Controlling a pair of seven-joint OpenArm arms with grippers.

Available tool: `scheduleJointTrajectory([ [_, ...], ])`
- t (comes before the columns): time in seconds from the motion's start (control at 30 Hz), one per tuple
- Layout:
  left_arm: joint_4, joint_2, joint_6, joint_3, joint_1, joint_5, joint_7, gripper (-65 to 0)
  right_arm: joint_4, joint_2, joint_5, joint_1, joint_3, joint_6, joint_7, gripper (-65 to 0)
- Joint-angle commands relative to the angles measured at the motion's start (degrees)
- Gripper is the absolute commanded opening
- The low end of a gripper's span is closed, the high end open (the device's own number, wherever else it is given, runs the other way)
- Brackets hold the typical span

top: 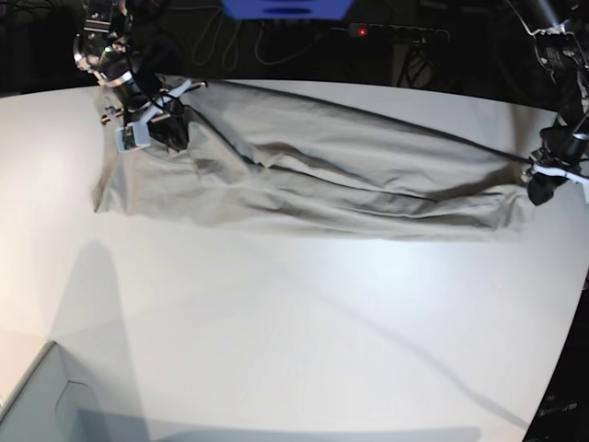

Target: Layout the t-shirt on the table in an organized manner, then fold the t-shirt properly

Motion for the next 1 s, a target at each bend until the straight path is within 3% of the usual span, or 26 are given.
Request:
scheduleJointTrajectory([
  [0.0,-1.16,-1.19,-0.32,-0.31,-0.56,-0.78,-1.16,-64.8,0.73,0.14,0.74,0.00,0.11,0.58,1.53,-65.0],
  [0.3,-13.56,-3.91,-0.41,0.31,-4.08,-0.60,-8.80,-64.8,0.73,0.14,0.74,-0.26,0.11,0.58,1.53,-65.0],
  [0.63,-13.38,-5.67,-0.41,0.57,-7.33,-0.60,-8.89,-64.8,0.73,0.32,0.74,-0.35,0.20,0.58,1.53,-65.0],
  [0.97,-13.38,-7.78,-0.32,10.68,-19.90,-0.60,-8.89,-64.8,0.73,0.32,0.74,-0.35,0.11,0.58,1.53,-65.0],
])
